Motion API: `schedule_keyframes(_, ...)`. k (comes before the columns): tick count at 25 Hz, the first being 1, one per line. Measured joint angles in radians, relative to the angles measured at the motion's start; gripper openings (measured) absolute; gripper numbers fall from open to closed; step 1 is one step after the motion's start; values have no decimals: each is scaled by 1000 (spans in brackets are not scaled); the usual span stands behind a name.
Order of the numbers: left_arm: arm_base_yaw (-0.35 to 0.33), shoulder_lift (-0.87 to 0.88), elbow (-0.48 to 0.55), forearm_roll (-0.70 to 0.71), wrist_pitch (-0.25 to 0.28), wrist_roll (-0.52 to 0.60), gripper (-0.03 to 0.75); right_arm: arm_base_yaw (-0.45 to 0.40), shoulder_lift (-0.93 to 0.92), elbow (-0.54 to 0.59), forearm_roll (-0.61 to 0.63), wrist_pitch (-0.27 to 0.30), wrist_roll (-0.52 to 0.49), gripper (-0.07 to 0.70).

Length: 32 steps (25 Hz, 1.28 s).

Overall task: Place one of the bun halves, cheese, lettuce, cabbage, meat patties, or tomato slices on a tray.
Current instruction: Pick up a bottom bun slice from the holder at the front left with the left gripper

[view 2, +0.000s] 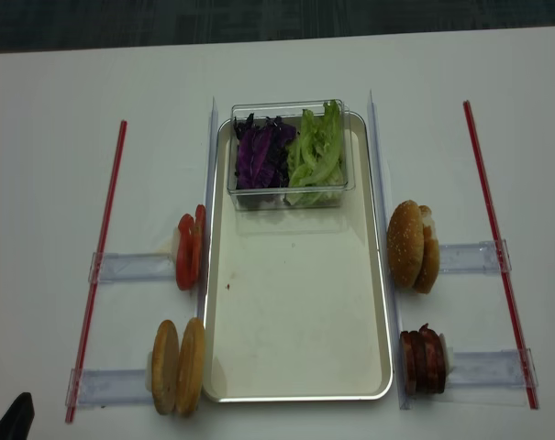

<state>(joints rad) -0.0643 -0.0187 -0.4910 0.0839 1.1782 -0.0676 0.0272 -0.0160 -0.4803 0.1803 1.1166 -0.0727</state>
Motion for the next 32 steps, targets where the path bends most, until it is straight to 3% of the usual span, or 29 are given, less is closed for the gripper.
schedule_keyframes(24,0,0,-2,-3,3,18,666,0,0,0,0,0,-2,689)
schedule_keyframes(28,0,40,-69,-101,84,137,663,0,0,0,0,0,-2,689)
schedule_keyframes(32,-4,107,-163,-104,95,130,662,0,0,0,0,0,-2,689)
